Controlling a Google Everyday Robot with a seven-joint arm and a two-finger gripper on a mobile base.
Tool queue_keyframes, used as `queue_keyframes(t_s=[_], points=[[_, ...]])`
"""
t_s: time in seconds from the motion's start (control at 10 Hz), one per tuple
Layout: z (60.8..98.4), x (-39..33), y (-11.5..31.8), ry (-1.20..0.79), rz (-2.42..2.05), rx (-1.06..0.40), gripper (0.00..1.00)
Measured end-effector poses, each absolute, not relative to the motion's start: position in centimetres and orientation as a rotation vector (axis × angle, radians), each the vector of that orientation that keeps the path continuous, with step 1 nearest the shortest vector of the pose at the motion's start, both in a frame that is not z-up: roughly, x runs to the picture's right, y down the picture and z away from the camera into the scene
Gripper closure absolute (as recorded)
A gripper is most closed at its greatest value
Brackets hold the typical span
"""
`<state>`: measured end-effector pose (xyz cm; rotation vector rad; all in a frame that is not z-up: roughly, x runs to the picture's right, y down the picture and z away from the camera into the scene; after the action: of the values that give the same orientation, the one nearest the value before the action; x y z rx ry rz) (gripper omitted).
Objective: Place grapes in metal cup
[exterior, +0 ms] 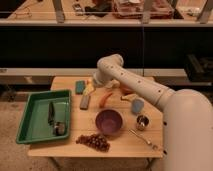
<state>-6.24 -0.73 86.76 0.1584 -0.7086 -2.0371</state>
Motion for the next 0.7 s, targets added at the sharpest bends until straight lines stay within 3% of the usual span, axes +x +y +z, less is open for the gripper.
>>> queue_keyframes(t_s=[0.3,0.7], points=[[83.3,-6.2,0.3,-0.647,-2.166,0.171,0.2],[77.7,-6.2,6.7,-0.577,-2.431,0.151,0.2]])
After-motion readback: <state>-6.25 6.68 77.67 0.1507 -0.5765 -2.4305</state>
